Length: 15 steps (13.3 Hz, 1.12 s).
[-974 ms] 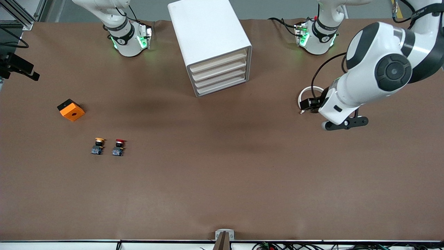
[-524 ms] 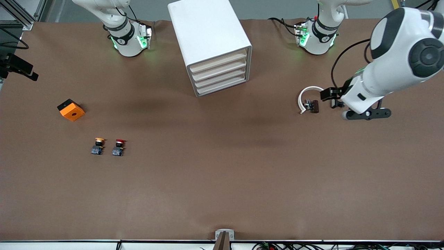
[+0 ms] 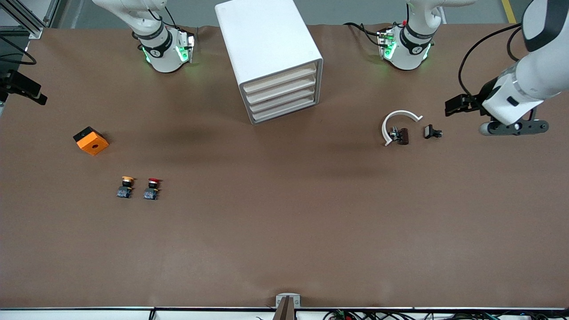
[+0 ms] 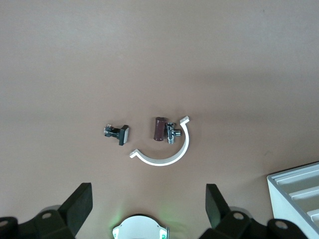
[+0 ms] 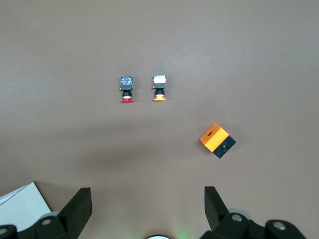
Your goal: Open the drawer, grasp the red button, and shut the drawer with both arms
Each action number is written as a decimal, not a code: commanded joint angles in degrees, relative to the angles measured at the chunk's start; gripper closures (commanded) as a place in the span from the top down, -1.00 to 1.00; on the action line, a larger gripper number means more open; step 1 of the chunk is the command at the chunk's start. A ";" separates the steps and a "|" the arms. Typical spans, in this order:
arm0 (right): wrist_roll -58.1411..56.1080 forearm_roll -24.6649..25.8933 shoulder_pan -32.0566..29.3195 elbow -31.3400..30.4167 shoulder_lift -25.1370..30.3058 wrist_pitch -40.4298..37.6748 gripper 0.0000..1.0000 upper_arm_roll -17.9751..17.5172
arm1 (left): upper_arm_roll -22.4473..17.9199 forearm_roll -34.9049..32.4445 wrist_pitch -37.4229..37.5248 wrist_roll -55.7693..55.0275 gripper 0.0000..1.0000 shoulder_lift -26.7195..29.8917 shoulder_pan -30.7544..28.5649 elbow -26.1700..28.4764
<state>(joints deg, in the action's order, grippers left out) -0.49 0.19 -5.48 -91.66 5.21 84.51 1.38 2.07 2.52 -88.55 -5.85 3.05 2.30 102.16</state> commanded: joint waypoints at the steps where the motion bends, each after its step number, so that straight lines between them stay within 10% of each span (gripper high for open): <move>1: -0.38 0.95 0.73 -1.94 2.00 1.10 1.00 0.20 | -1.36 -0.33 -0.66 3.38 1.00 2.49 -0.45 1.11; 15: -1.53 0.86 0.56 -1.94 2.09 2.33 1.00 0.38 | -0.49 -1.64 0.22 2.25 1.00 0.56 -0.45 -7.86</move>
<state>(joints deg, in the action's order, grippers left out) -1.45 0.20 -5.34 -92.08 5.65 86.11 1.42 1.26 1.37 -89.63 -3.46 4.22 1.99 96.06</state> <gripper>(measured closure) 0.000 0.000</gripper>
